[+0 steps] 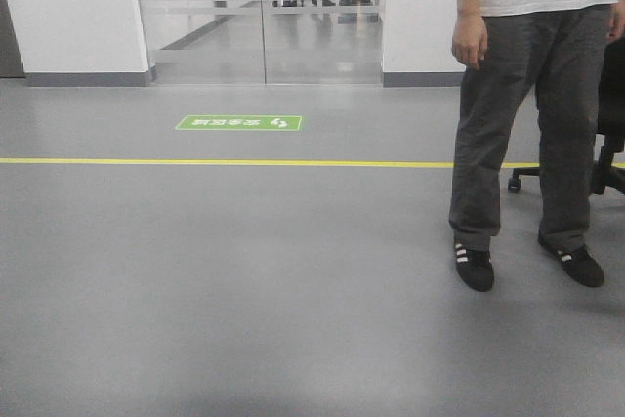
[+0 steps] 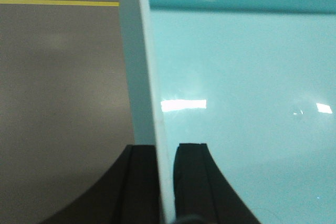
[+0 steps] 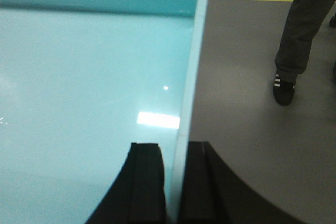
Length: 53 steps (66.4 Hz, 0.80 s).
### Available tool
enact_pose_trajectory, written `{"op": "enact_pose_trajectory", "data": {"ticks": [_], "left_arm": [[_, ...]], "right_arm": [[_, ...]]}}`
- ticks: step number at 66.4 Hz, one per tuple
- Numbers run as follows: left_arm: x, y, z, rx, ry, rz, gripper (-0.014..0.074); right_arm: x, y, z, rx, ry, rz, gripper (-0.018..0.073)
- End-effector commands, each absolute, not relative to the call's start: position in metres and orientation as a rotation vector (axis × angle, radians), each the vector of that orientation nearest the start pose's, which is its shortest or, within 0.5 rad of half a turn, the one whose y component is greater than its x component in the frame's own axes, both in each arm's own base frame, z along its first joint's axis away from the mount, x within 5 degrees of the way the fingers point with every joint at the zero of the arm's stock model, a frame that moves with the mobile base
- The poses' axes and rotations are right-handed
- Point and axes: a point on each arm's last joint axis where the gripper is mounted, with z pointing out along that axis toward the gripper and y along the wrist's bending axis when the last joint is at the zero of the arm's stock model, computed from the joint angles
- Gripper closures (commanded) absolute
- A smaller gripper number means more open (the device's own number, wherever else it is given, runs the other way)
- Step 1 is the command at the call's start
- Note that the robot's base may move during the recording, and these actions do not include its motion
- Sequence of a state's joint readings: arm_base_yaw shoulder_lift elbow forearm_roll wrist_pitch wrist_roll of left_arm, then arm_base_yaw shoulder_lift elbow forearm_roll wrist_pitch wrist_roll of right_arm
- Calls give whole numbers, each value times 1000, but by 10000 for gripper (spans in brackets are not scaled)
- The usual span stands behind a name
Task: Fetch blue bin and place on conveyor start
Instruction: 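Carry the teal bin in both grippers while driving toward the conveyor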
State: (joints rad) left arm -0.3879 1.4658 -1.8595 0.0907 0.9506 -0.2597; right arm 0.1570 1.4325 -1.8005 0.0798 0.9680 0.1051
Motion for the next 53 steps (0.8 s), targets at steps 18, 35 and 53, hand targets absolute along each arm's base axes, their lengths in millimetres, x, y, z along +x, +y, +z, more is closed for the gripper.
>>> {"op": "enact_pose_trajectory", "data": {"ticks": [18, 35, 53], "left_arm": [[277, -109, 514, 154, 1965, -320, 708], [278, -108, 514, 155, 1962, -300, 708], [278, -107, 514, 156, 1960, -290, 708]], "right_arm": [[288, 50, 501, -59, 2034, 232, 712], [289, 50, 503, -57, 2004, 234, 712], [290, 50, 505, -55, 1978, 236, 712]]}}
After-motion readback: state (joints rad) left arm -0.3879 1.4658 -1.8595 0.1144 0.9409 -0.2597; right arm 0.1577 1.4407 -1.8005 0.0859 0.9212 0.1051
